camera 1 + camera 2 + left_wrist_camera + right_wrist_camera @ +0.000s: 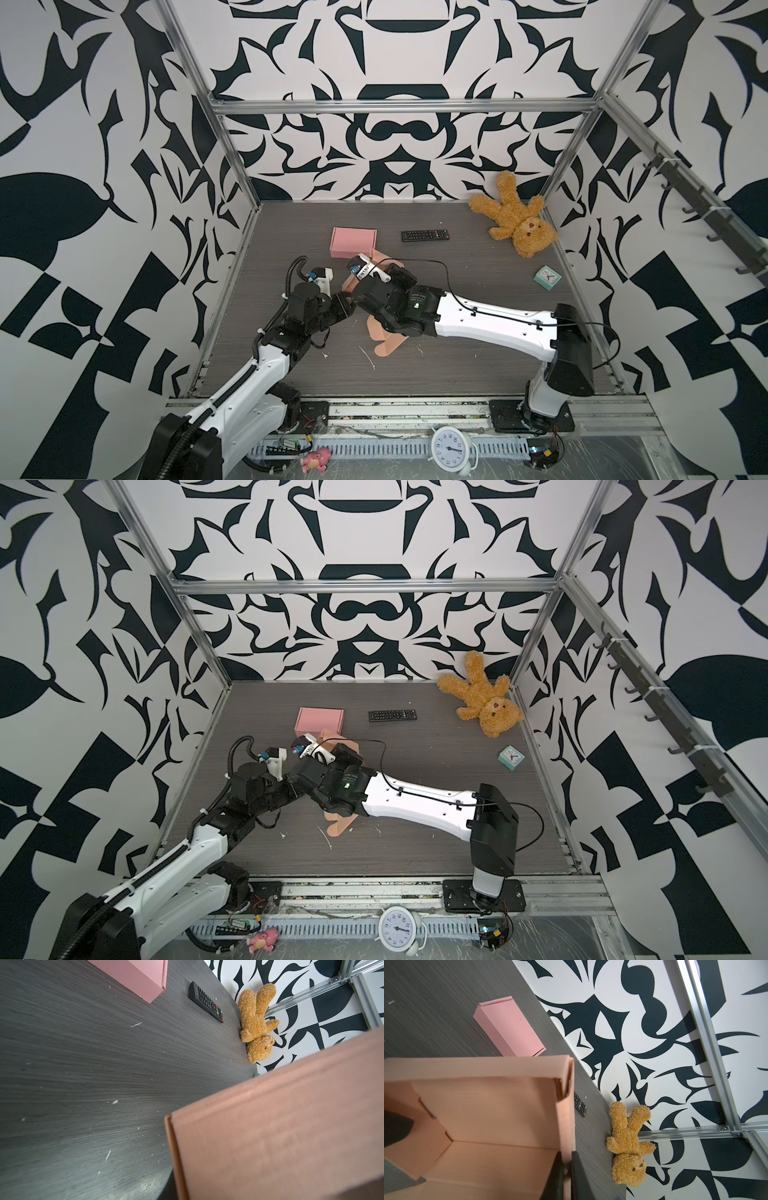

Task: Fold the paper box

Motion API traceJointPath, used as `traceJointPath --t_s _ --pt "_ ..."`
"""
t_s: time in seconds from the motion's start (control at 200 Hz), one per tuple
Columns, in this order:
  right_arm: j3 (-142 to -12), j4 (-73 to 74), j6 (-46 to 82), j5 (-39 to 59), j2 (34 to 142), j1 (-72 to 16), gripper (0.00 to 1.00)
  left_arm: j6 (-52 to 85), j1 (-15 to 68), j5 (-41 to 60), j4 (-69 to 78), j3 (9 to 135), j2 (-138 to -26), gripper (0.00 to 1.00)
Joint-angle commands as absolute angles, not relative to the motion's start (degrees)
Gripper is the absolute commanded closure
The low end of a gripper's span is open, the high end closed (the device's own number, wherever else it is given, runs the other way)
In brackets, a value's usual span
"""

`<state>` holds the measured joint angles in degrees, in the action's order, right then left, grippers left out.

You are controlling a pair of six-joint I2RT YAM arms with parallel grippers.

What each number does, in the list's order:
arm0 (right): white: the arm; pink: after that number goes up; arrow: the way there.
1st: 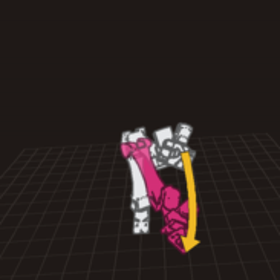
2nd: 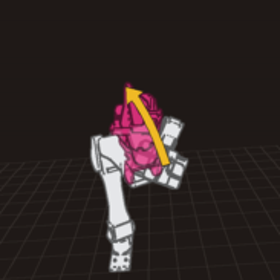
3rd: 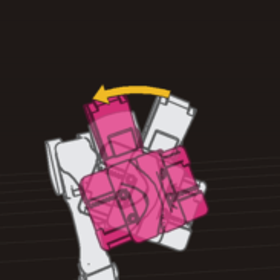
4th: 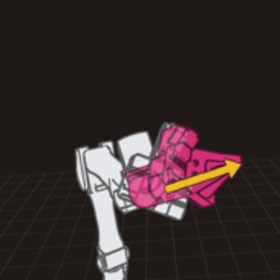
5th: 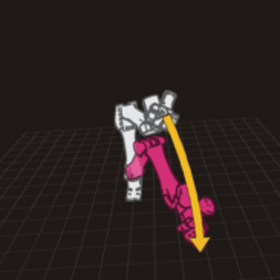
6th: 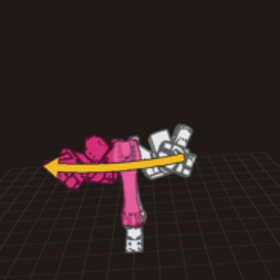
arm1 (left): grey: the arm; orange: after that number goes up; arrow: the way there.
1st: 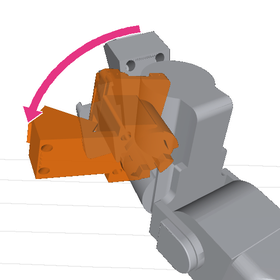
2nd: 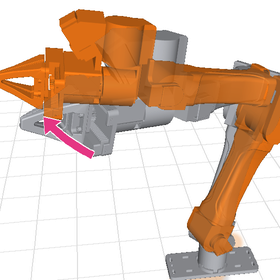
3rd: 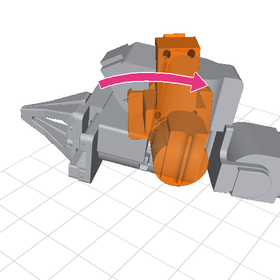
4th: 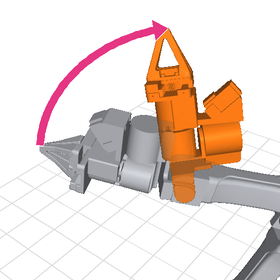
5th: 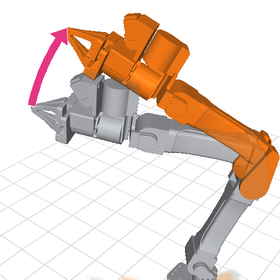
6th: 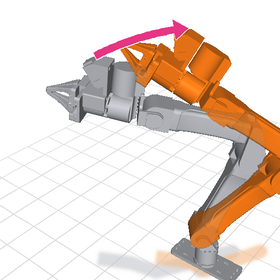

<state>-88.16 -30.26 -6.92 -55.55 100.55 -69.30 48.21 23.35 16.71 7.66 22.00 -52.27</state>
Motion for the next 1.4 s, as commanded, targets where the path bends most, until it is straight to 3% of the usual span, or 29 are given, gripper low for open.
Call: traceJointPath --t_s 0.0,0.235,0.47,0.84,1.24,1.395 --pt "-90.83 -29.98 -7.41 -54.1 101.91 -69.8 0.93 47.84 23.69 19.25 10.21 23.93 -50.89 0.83" --pt "-90.83 -29.99 -7.95 -54.65 102.12 -69.3 0.86 47.78 23.7 19.17 9.93 24.18 -50.89 0.83" --pt "-90.46 -30.02 -8.48 -54.45 101.76 -68.16 0.86 47.76 23.7 19.25 10.01 24.61 -51.28 0.83" --pt "-90.74 -30.13 -10.01 -53.51 103.89 -66.59 1.0 47.43 23.73 19.62 9.98 24.52 -51.86 0.83" --pt "-94.01 -32.66 -10.65 -57.73 107.32 -68.08 1.0 47.64 23.65 18.5 10.07 25.22 -52.38 0.83" --pt "-91.39 -30.66 -9.73 -56.14 104.84 -69.08 0.91 47.59 23.72 17.63 9.98 25.14 -52.64 0.84"
